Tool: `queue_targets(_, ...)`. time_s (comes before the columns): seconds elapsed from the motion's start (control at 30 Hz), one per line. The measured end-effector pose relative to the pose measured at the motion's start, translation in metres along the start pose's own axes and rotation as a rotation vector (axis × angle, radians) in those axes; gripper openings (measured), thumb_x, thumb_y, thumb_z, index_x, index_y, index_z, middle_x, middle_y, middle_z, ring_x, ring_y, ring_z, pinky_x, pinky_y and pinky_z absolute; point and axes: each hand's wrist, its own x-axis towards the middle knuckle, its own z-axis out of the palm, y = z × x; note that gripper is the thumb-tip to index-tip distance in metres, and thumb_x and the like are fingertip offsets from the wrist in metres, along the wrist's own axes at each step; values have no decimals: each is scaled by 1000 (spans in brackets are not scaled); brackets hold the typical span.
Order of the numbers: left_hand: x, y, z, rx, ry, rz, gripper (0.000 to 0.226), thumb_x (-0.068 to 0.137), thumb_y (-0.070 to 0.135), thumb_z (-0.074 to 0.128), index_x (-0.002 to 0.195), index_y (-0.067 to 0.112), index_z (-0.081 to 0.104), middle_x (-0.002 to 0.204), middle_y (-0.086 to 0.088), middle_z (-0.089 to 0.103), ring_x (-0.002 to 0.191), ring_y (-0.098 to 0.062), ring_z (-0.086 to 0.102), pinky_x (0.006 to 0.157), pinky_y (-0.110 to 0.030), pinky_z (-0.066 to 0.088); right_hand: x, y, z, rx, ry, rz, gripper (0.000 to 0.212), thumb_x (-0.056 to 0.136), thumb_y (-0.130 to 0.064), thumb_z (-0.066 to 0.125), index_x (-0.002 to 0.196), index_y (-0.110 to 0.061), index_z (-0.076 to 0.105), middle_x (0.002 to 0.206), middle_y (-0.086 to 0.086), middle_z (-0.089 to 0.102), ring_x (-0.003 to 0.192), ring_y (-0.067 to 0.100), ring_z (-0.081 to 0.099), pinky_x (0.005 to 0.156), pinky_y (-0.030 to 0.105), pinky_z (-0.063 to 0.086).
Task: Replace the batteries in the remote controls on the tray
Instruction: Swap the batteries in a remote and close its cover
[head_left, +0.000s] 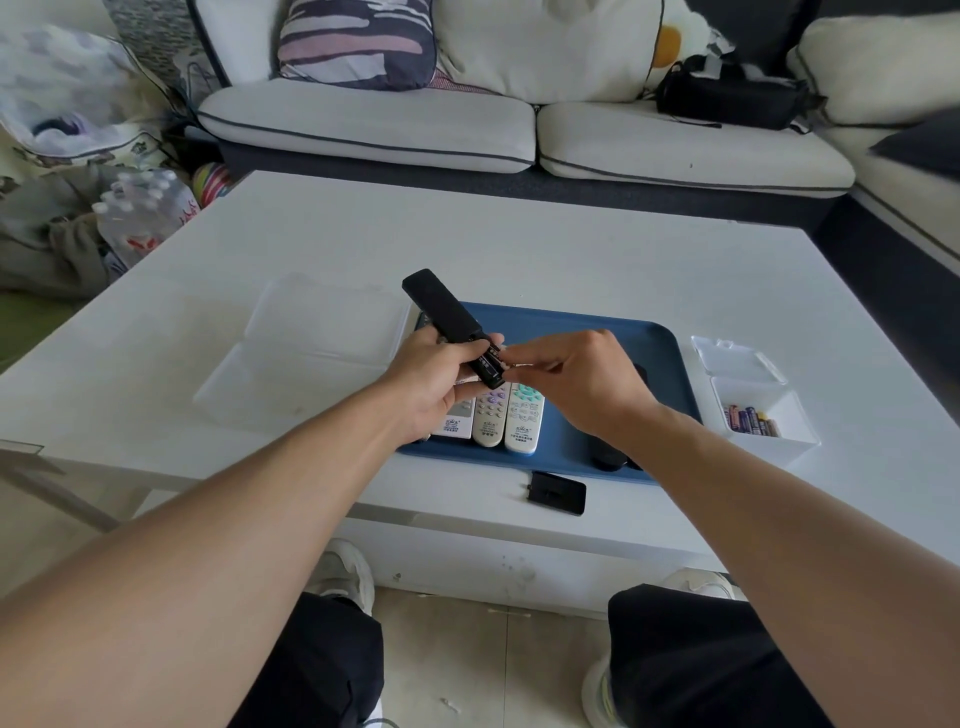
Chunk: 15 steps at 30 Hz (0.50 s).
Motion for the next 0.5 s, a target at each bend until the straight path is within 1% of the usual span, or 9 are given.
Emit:
queue_targets(0.07,0,-1,-4,33,-31,-12,21,99,-2,53,117,8,56,104,-6,75,93,-26,72,70,-36,61,1,0,-2,56,-31,97,20,81,-27,83,100,-32,81,85,-17,75,71,-5,64,63,8,44)
queue_targets(0.13,-1,-1,-7,75,-71,-29,25,99,-2,53,123,5,56,110,-8,75,103,-30,70,76,-41,61,1,1,-4,130,-71,208,19,76,-29,88,94,-30,80,74,-21,73,66,-8,62,59,4,41)
queue_targets(0.17,-1,-1,-8,94,-90,-40,29,99,-2,53,127,5,55,115,-10,74,105,-29,70,75,-41,61,1,1,-5,165,-92,240,20,74,-30,89,91,-29,79,75,-21,73,68,-8,64,62,6,44)
queue_targets(0.2,-2,-1,-8,105,-111,-52,32,99,-1,54,130,6,55,118,-10,73,103,-27,71,71,-39,61,0,0,-5,207,-111,266,22,71,-30,91,89,-26,78,78,-17,75,70,-5,66,68,12,50)
queue_targets(0.27,-5,0,-7,114,-153,-70,33,99,0,55,131,9,56,118,-9,73,95,-22,73,64,-35,60,-1,-1,-5,305,-154,314,28,70,-25,92,88,-16,73,82,-5,77,70,6,68,80,30,60)
queue_targets(0.3,-6,1,-6,119,-175,-78,32,99,0,55,129,11,57,115,-7,74,92,-20,73,64,-35,61,-2,-2,-5,348,-186,333,31,70,-22,91,88,-11,69,83,-1,78,70,10,67,82,35,60)
queue_targets(0.33,-6,1,-7,123,-197,-84,32,99,0,54,128,13,57,114,-6,74,92,-21,73,68,-38,61,-3,-3,-6,380,-222,349,34,71,-19,91,89,-7,65,83,3,78,71,13,67,83,38,59)
queue_targets(0.4,-7,1,-8,135,-237,-86,32,100,0,54,128,14,57,115,-7,73,97,-24,72,79,-43,61,-4,-3,-7,415,-275,373,37,72,-16,90,89,-7,58,87,7,78,77,20,68,84,40,59)
queue_targets(0.5,-7,1,-8,144,-261,-87,34,100,1,54,131,15,56,120,-8,72,102,-26,70,85,-45,60,-3,-2,-7,456,-279,389,37,72,-11,89,85,-9,55,90,11,78,83,23,69,83,39,59)
